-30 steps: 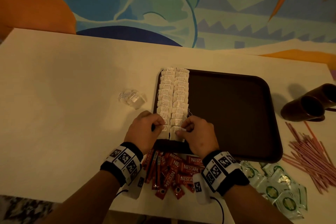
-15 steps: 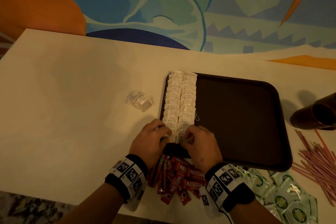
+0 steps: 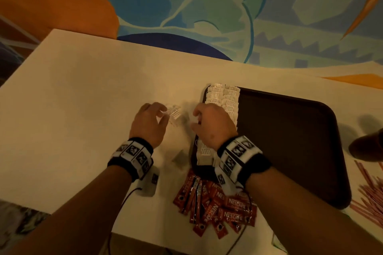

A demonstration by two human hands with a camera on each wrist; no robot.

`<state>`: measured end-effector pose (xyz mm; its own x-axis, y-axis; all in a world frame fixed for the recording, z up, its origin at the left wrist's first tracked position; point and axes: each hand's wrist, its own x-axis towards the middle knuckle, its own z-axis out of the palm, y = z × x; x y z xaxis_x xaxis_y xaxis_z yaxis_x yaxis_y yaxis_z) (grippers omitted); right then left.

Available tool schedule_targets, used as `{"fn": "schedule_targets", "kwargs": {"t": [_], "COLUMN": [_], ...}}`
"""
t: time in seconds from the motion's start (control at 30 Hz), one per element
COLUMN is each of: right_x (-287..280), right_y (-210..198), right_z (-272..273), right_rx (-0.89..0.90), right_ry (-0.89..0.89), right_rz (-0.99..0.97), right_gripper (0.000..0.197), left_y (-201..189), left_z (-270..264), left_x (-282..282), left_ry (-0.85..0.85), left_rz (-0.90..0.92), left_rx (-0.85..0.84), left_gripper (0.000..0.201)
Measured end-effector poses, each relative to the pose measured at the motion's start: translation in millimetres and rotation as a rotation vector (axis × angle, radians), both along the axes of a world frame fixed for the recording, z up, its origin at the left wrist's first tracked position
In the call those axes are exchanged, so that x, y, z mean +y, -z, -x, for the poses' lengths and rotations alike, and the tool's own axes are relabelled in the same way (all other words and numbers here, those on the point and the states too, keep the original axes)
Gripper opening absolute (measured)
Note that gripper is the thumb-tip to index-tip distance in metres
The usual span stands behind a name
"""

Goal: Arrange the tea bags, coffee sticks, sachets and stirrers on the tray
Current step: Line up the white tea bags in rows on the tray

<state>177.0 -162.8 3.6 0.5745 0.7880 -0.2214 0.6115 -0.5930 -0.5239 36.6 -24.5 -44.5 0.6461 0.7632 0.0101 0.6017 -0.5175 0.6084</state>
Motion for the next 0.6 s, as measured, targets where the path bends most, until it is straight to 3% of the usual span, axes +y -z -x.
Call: {"fn": "schedule_targets", "kwargs": {"t": [0.17, 0.3, 0.6], "right_x": [49.2, 64.1, 48.4], "right_y": [7.5, 21.3, 22.5], "right_z": [1.7, 6.7, 1.6], "right_rx": [-0.139, -0.195, -0.014], "right_ry": [-0.168, -0.206, -0.108], "right_rz": [0.126, 0.201, 0.074], "right_gripper": [0.033, 0.027, 0.012], "left_y": [5.3, 7.3, -10.3], "left_z": [-20.1, -26.0, -12.4], "left_x": [7.4, 4.3, 0.3], "left_ry": [0.042, 0.06, 0.059], "left_rz": [0.063, 0.101, 0.18], "left_rx": [0.15, 0.183, 0.106], "left_gripper": [0.027, 0.019, 0.012]}}
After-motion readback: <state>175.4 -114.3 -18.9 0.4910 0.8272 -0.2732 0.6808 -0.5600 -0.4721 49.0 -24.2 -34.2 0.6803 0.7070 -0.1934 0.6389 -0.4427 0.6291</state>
